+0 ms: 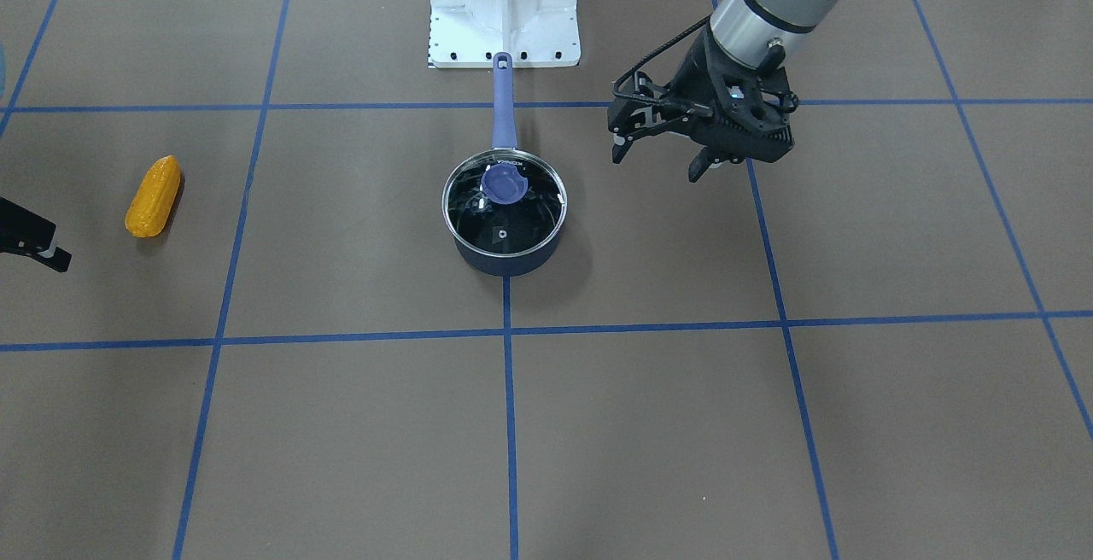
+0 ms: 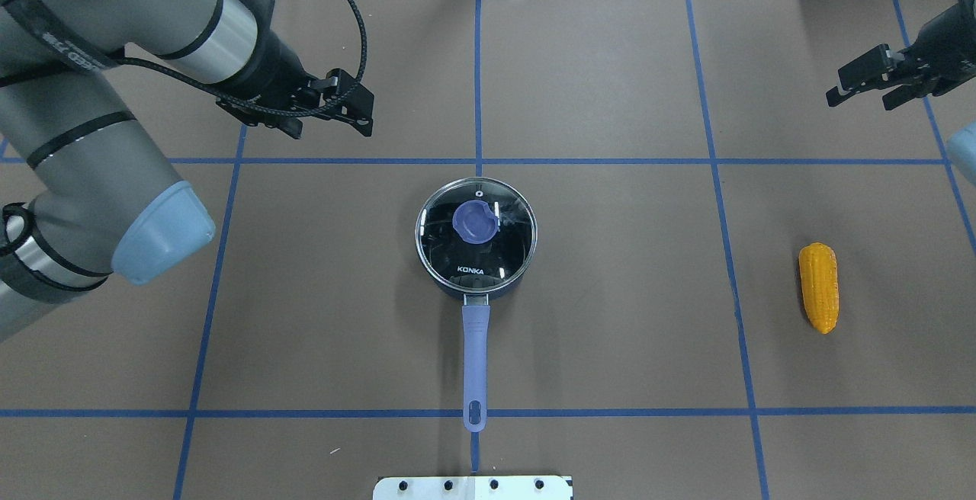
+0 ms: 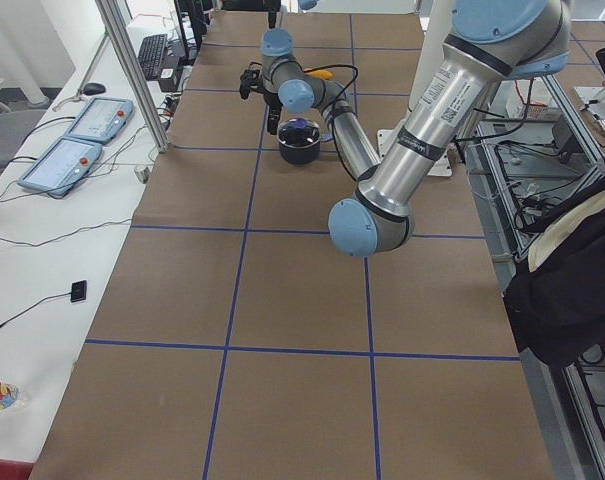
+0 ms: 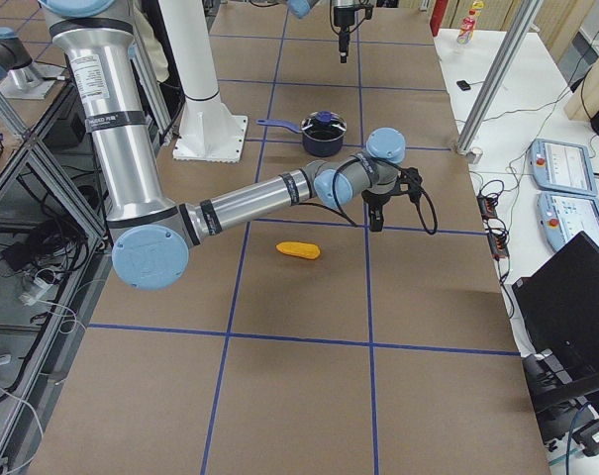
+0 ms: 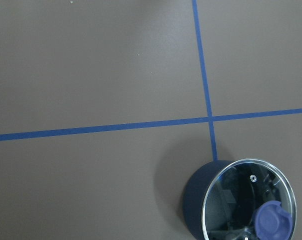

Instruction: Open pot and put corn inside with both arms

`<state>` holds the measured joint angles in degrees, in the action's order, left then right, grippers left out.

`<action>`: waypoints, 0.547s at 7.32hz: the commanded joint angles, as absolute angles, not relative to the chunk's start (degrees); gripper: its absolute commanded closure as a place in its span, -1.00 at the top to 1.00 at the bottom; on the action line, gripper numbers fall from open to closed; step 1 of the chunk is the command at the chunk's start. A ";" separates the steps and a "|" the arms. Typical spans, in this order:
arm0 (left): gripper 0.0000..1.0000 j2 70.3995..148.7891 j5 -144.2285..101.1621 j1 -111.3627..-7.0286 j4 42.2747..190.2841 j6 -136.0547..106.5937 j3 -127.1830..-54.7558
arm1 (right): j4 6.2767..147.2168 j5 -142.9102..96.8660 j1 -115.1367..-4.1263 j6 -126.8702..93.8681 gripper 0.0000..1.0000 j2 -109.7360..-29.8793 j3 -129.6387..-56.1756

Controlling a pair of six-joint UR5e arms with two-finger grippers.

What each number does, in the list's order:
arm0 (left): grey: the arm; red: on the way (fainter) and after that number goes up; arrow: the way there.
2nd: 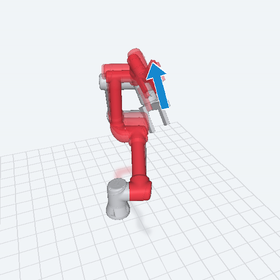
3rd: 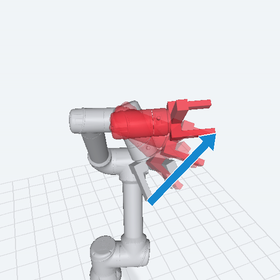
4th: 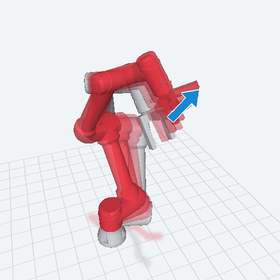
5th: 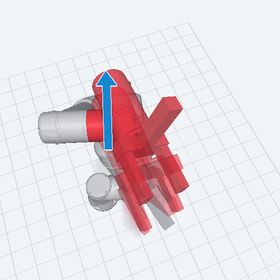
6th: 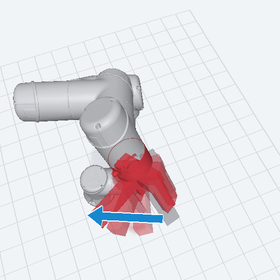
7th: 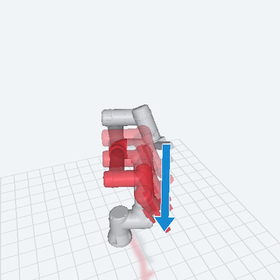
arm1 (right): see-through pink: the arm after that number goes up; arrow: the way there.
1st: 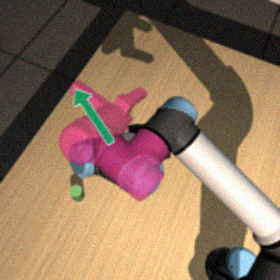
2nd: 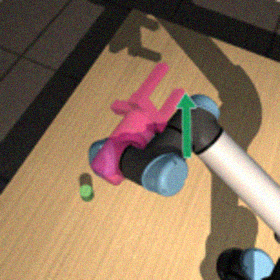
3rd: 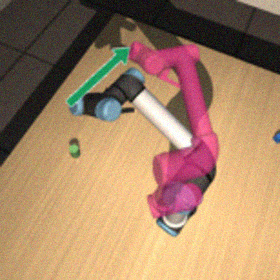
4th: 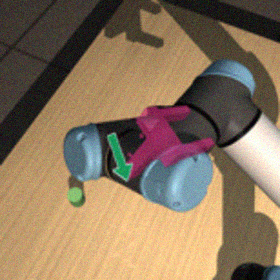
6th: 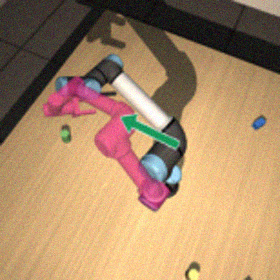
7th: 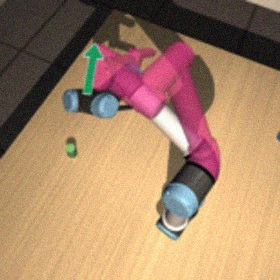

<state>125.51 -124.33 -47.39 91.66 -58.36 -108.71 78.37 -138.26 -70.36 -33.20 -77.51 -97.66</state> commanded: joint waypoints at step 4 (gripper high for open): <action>0.93 136.64 -113.93 -37.72 91.67 -70.47 -101.54 | 62.91 -136.24 -64.80 -45.23 0.98 -90.14 -100.63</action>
